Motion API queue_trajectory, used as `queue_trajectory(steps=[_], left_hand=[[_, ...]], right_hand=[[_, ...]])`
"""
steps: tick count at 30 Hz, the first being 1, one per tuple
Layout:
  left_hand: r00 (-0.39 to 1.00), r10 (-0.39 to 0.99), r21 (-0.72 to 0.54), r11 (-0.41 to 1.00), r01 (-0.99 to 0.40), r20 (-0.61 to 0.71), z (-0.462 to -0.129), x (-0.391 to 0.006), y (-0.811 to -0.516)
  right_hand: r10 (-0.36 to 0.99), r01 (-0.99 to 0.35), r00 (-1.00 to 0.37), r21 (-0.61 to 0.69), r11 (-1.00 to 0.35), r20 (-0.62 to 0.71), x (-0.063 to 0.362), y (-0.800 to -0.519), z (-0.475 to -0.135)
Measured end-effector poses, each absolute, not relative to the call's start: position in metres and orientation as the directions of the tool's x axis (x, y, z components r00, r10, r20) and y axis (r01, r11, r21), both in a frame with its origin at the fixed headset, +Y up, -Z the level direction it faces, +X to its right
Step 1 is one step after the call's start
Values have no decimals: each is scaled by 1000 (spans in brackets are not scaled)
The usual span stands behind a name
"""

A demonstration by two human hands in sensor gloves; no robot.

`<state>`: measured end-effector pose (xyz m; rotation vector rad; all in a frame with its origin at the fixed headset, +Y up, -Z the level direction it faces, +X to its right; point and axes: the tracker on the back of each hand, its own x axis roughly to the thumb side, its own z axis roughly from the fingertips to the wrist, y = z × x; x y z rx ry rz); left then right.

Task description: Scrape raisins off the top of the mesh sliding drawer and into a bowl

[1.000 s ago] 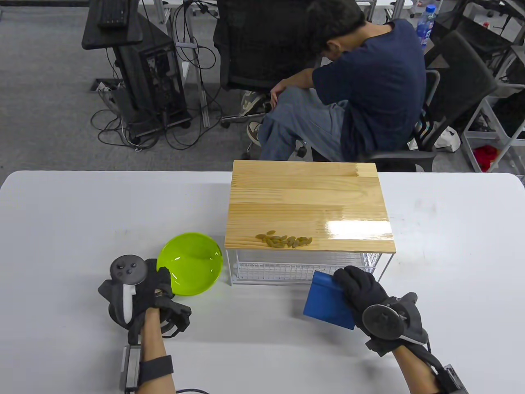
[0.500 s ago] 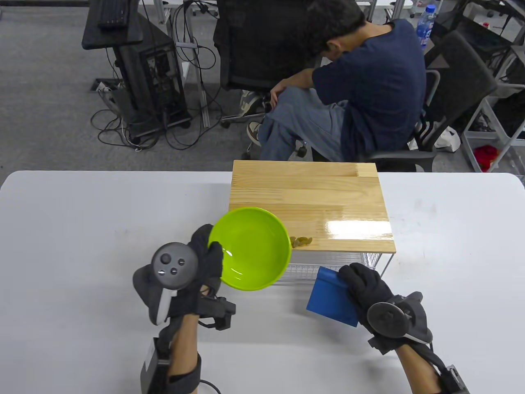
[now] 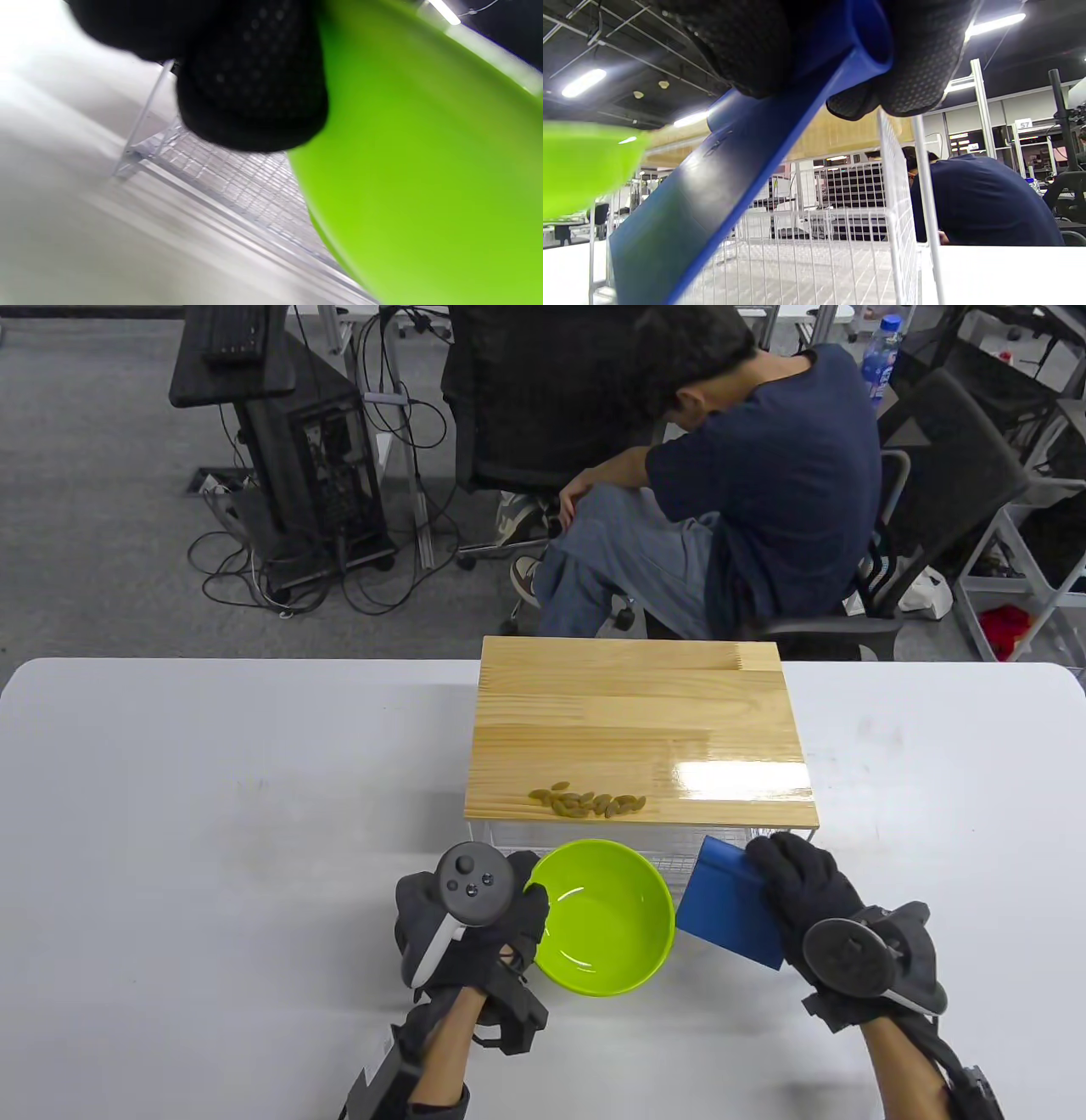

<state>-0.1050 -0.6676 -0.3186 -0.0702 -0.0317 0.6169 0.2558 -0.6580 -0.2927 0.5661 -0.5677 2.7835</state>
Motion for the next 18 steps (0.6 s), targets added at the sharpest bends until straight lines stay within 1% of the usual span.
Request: queue_trajectory(steps=[4,6,7,9,11,13,15,18], left_hand=[[786,617,-66,783,-618,-40,-323,-107,-676],[766,639,-52,765,-642,-68,-324,-107,-680],[763,642,-45,762,-645,-72,-325,-107,-681],[758,647,-16,759,-651,-83,-326,-107,-683],[745,661,1,748,-663,-91,-326,-108,-685],[728,677,13,733,-680,-110,-326,-109,-686],[725,679,29,732,-681,-118,-324,-109,-687],[722,681,38,730,-682,-122,-324,-110,-689]], right_hand=[[275,-442,-860,-358,-822,429,262,-637,-295],[300,-469,-854,-377,-798,426,257,-622,-303],[289,-459,-860,-389,-799,422,251,-613,-308],[231,-385,-901,-430,-817,368,232,-592,-322],[172,-308,-934,-463,-831,313,213,-577,-337],[111,-219,-963,-473,-854,246,195,-568,-354],[70,-155,-978,-460,-874,196,179,-565,-371],[68,-118,-987,-379,-918,143,162,-566,-390]])
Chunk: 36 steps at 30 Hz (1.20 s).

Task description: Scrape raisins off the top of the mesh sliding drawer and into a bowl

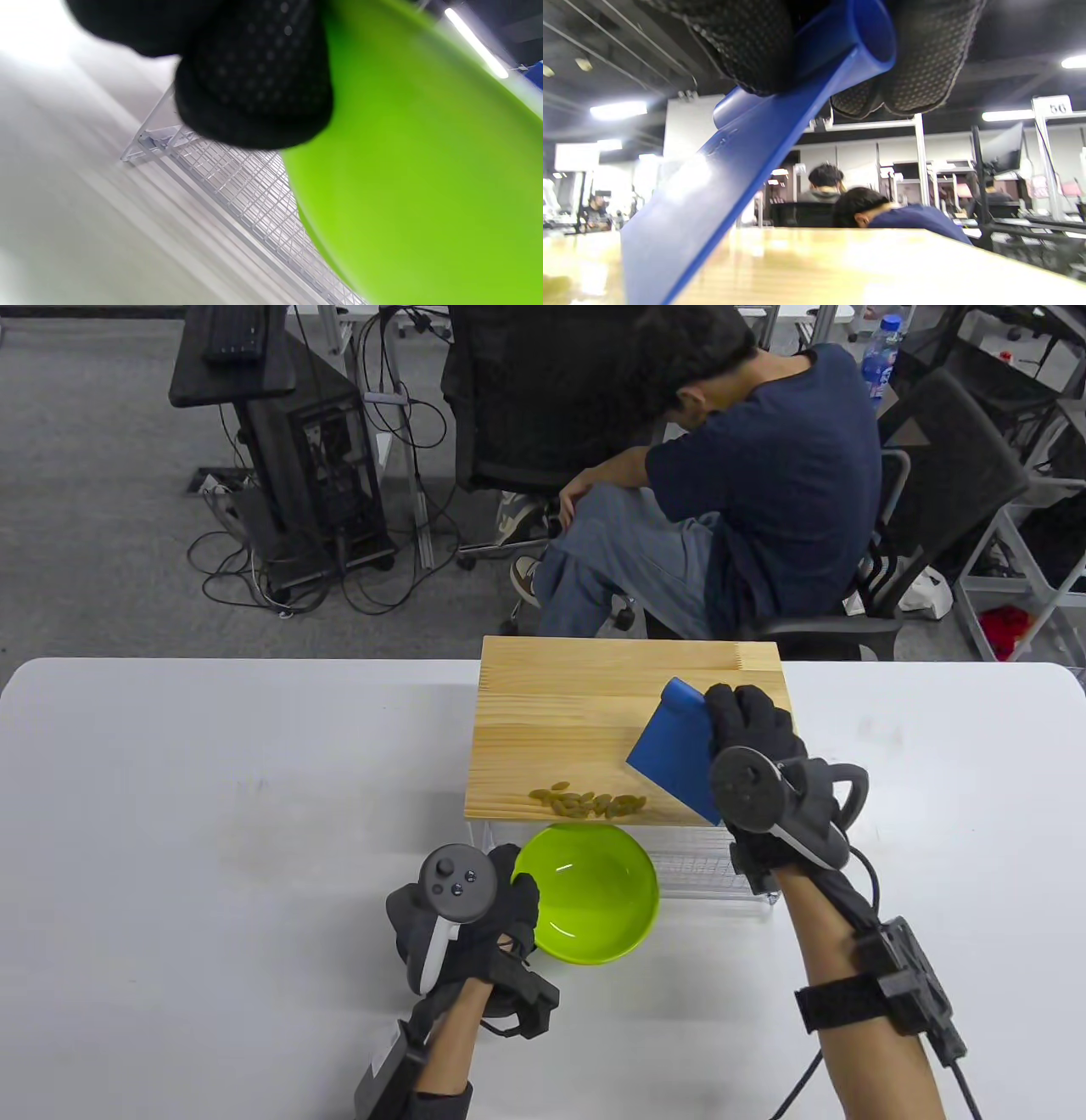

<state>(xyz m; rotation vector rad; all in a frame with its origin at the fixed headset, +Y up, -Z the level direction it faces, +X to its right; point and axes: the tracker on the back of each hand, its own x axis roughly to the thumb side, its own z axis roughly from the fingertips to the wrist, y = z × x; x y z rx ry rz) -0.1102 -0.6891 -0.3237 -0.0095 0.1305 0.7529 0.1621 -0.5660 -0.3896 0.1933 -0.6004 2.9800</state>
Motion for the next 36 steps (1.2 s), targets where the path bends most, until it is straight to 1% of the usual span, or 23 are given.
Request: queue_trajectory(steps=[2,3,6,8,11,15,27,31,34,36], left_hand=[[707,696,31,715,-698,-125,-325,-110,-690],[700,703,31,708,-705,-125,-326,-109,-691],[685,718,22,692,-721,-124,-327,-108,-690],[670,732,22,677,-736,-123,-328,-109,-688],[648,751,20,655,-755,-128,-328,-112,-688],[643,754,4,649,-760,-132,-330,-114,-689],[634,763,15,641,-768,-130,-331,-120,-687],[631,763,15,639,-769,-136,-331,-124,-687],[631,762,14,639,-769,-141,-332,-127,-686],[631,763,19,639,-769,-143,-331,-128,-686]], right_hand=[[35,-70,-993,-321,-944,114,154,-569,-398],[40,-75,-993,-316,-946,115,153,-569,-399],[101,-144,-983,-299,-943,154,151,-571,-399],[107,-151,-981,-290,-945,160,151,-573,-398],[149,-196,-972,-277,-941,180,150,-576,-394],[160,-213,-966,-265,-940,205,150,-577,-388],[113,-204,-948,-292,-934,298,140,-576,-368],[121,-227,-928,-276,-934,351,138,-575,-363],[107,-217,-913,-247,-944,394,134,-577,-360],[103,-222,-906,-252,-942,411,132,-576,-358]])
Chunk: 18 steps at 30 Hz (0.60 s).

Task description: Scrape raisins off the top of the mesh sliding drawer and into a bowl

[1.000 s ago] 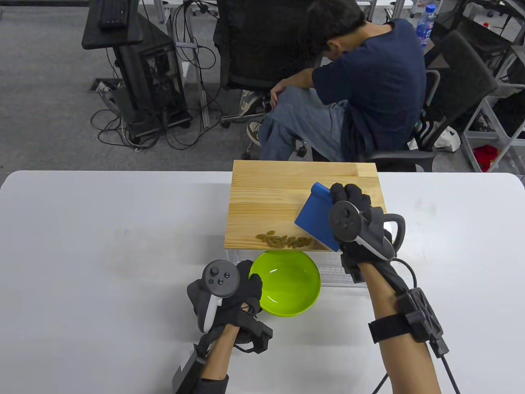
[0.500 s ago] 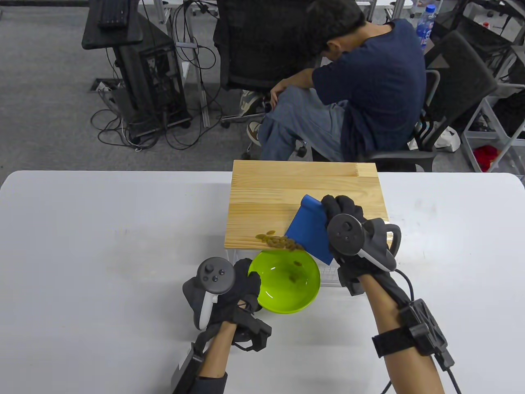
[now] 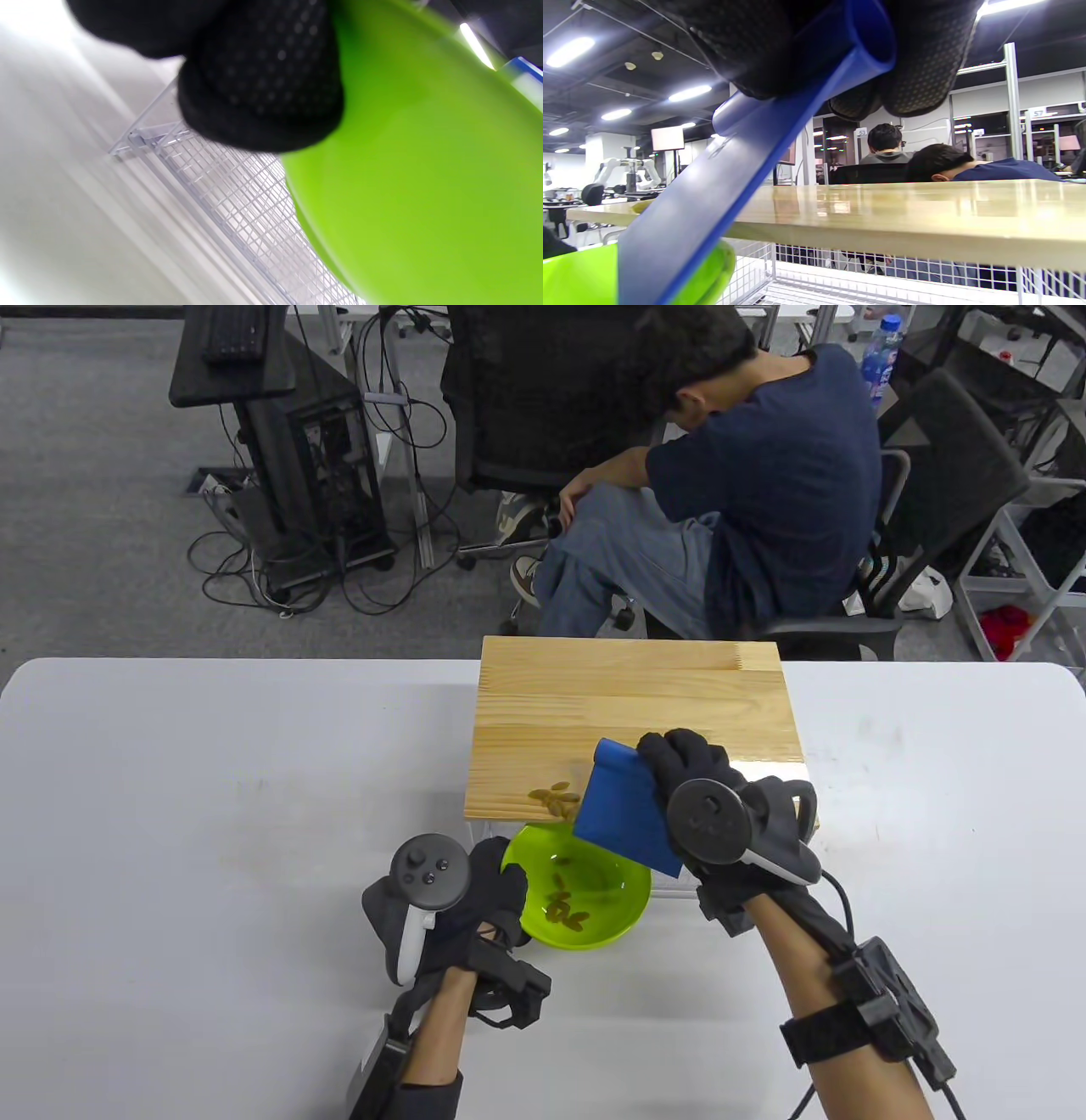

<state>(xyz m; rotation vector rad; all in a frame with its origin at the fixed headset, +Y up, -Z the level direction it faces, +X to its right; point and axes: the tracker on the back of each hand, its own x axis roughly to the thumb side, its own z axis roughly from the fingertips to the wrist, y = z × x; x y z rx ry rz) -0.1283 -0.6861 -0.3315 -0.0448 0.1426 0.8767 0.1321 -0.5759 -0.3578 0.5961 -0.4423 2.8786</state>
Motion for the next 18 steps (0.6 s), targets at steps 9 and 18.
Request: queue_trajectory(steps=[9,18], left_hand=[[655,742,41,666,-745,-145,-330,-132,-686],[672,723,50,686,-726,-160,-329,-136,-686]], right_hand=[[176,-302,-932,-411,-860,316,130,-560,-376],[47,-116,-984,-421,-899,172,103,-571,-411]])
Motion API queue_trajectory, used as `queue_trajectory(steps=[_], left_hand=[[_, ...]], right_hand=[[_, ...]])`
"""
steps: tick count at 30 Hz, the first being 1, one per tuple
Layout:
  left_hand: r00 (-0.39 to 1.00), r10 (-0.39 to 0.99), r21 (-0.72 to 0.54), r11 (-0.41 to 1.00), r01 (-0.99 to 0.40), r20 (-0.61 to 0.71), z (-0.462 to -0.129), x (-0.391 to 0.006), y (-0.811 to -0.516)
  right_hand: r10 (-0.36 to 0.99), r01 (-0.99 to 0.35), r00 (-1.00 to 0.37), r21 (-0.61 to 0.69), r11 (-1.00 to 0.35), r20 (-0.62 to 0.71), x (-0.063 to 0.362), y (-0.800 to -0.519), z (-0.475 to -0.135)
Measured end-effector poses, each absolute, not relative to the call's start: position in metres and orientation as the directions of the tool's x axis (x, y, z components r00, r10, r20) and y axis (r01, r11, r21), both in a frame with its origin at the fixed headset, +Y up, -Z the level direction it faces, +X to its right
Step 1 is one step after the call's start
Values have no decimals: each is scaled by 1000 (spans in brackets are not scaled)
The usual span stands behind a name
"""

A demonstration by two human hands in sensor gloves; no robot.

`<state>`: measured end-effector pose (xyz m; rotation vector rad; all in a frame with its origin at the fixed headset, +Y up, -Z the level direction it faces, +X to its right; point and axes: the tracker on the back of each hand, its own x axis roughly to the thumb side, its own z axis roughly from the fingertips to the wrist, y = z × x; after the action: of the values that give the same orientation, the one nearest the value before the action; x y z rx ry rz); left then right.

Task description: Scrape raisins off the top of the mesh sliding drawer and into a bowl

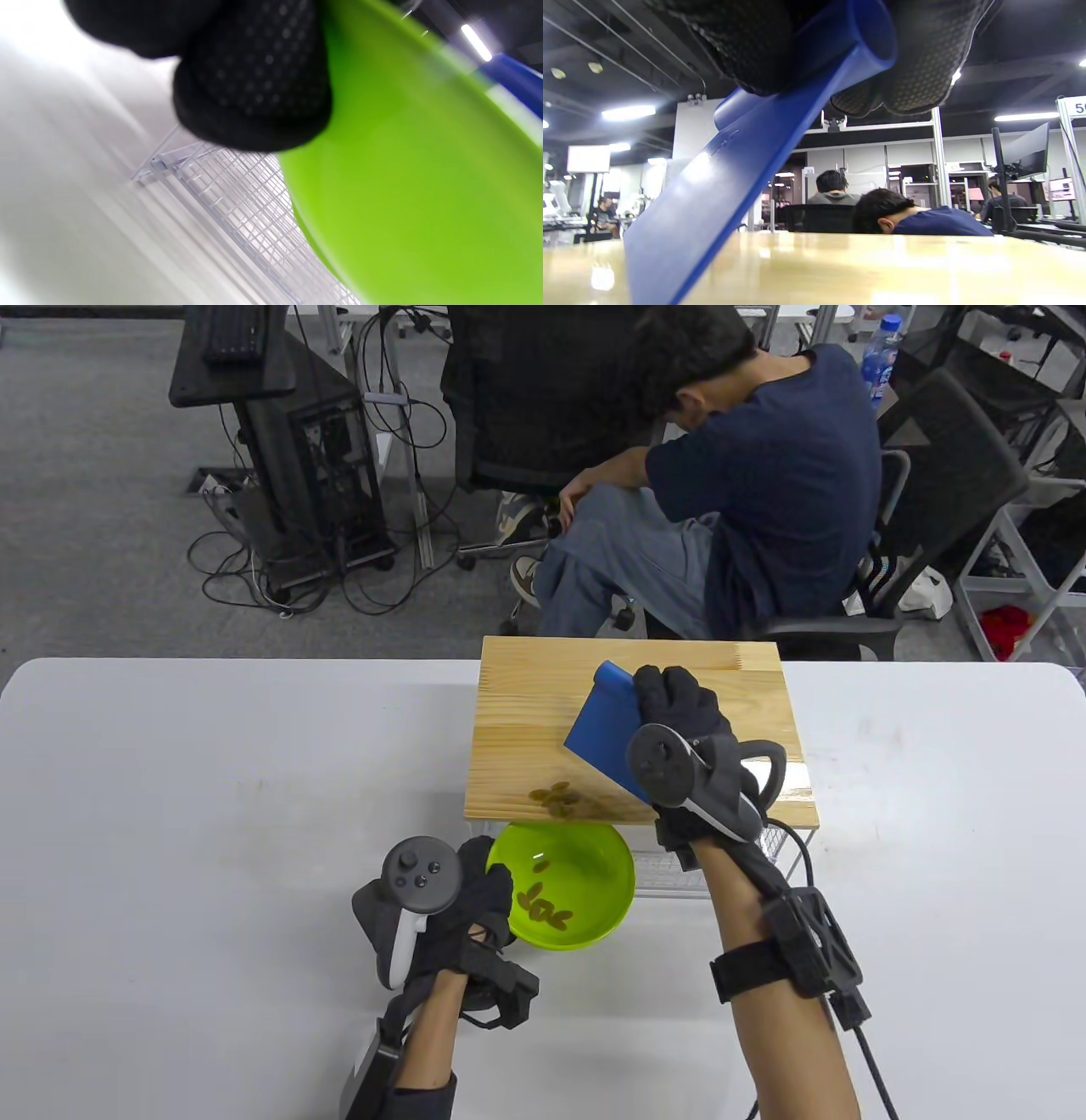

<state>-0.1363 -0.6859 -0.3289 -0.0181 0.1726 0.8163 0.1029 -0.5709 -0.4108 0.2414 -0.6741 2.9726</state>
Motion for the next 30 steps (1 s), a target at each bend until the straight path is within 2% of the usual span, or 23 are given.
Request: queue_trajectory(steps=[3,8,25,27,30], left_hand=[[665,728,44,679,-733,-165,-329,-137,-686],[655,737,47,670,-741,-167,-328,-139,-685],[653,738,29,666,-746,-171,-328,-150,-680],[653,738,26,666,-746,-169,-327,-151,-678],[664,732,14,674,-739,-155,-325,-150,-676]], right_hand=[[13,-77,-986,-388,-918,164,96,-577,-419],[47,-136,-969,-365,-921,242,91,-579,-418],[51,-269,-835,-325,-907,548,90,-583,-378],[29,-266,-823,-341,-902,567,91,-587,-370],[58,-347,-823,-419,-839,565,104,-590,-353]])
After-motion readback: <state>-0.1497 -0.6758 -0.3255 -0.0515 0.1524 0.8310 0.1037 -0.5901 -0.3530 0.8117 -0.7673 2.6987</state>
